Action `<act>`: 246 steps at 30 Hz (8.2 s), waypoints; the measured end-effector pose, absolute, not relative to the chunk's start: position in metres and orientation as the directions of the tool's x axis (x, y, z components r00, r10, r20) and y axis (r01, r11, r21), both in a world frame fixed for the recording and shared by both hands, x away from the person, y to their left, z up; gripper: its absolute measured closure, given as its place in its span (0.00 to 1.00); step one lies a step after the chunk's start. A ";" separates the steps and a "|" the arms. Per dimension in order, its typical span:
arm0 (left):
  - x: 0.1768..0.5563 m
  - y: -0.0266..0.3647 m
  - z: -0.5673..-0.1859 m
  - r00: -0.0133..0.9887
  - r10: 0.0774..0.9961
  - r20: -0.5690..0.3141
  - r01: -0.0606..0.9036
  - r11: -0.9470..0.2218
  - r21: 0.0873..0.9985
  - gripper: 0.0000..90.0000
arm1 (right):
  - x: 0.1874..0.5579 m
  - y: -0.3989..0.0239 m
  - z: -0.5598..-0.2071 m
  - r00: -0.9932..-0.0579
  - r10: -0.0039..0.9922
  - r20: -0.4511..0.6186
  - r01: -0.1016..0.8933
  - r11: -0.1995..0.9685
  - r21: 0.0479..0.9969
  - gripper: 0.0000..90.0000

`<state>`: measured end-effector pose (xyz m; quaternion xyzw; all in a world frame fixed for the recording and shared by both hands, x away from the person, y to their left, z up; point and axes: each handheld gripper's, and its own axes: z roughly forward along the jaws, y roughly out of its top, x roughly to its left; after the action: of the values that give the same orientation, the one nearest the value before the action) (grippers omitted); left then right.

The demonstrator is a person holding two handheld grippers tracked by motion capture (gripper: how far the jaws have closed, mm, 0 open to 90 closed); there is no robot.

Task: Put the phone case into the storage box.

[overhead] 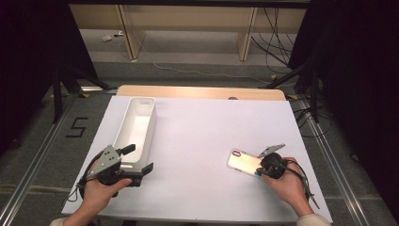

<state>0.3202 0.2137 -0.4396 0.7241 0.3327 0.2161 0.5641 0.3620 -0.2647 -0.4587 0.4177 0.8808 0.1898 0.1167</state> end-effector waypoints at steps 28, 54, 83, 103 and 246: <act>0.321 0.213 -0.440 0.688 0.723 -0.064 0.237 -0.140 0.961 0.07 | 0.371 -0.214 -0.462 -0.679 0.734 0.013 0.662 0.603 0.445 1.00; 0.321 0.213 -0.440 0.690 0.720 -0.065 0.238 -0.141 0.961 0.07 | 0.396 -0.192 -0.466 -0.632 0.774 0.043 0.688 0.535 0.489 1.00; 0.320 0.213 -0.440 0.690 0.721 -0.063 0.239 -0.145 0.960 0.08 | 0.429 -0.218 -0.462 -0.482 0.875 -0.048 0.750 0.440 0.494 1.00; 0.320 0.213 -0.440 0.690 0.721 -0.062 0.239 -0.146 0.960 0.08 | 0.433 -0.232 -0.462 -0.461 0.884 -0.076 0.751 0.434 0.498 1.00; 0.318 0.213 -0.440 0.701 0.711 -0.054 0.227 -0.151 0.962 0.10 | 0.361 -0.195 -0.451 -0.989 0.130 -0.072 0.126 0.990 0.058 0.97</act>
<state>0.3183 0.2127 -0.4395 0.7280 0.3221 0.2133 0.5663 0.3608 -0.1951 -0.4509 0.0642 0.9969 0.0269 0.0377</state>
